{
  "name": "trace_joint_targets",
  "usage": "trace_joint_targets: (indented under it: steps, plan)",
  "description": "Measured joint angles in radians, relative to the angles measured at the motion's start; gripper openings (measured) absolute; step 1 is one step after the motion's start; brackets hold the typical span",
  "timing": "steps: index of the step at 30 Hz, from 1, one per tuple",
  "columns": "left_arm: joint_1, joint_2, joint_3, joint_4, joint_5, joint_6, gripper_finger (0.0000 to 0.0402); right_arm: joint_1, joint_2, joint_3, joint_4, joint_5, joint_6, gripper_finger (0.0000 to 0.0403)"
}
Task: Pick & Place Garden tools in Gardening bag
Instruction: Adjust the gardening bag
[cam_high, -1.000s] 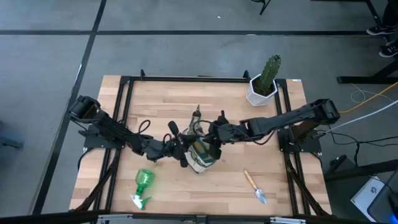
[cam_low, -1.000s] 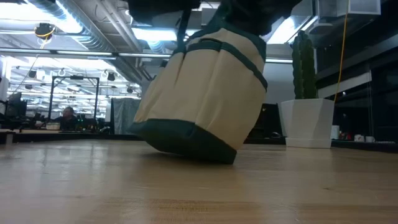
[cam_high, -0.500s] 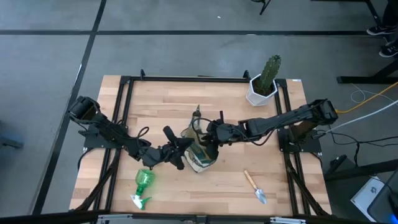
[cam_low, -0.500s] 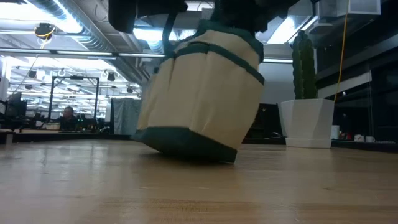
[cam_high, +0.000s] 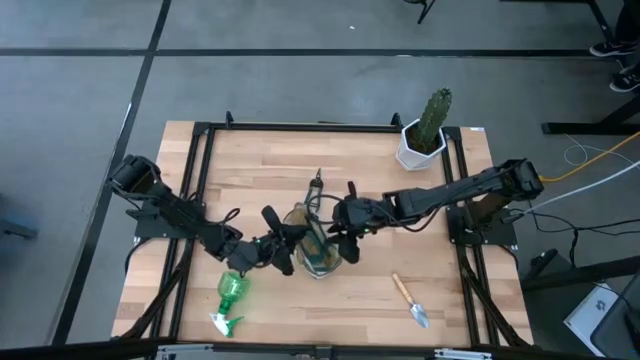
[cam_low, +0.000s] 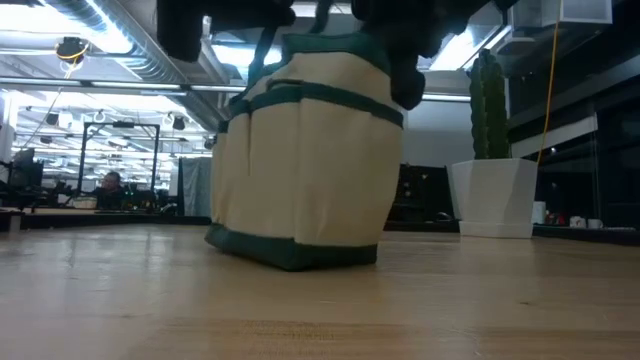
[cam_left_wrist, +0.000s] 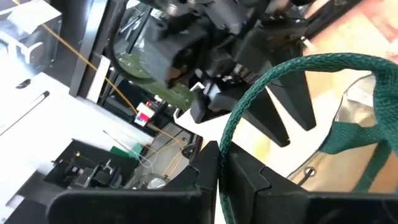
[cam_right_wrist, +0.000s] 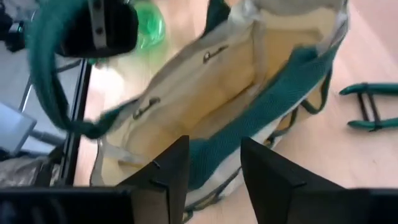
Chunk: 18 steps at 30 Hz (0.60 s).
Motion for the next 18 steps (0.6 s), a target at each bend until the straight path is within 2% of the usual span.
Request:
trace_joint_targets:
  steps: [7, 13, 15, 18]
  plan:
    - [-0.029, -0.065, 0.0, -0.028, -0.013, -0.068, 0.0066, -0.004, -0.001, 0.0, -0.022, -0.01, -0.023, 0.016]
    - [-0.054, -0.15, 0.0, -0.2, -0.008, -0.291, 0.0135, -0.004, -0.001, 0.0, -0.038, -0.01, -0.042, 0.016]
    - [-0.057, -0.181, 0.0, -0.275, 0.039, -0.404, 0.0158, -0.003, -0.001, 0.0, -0.041, -0.01, -0.052, 0.016]
    - [-0.058, -0.222, 0.0, -0.385, 0.167, -0.571, 0.0187, -0.003, -0.001, 0.0, -0.048, -0.01, -0.073, 0.016]
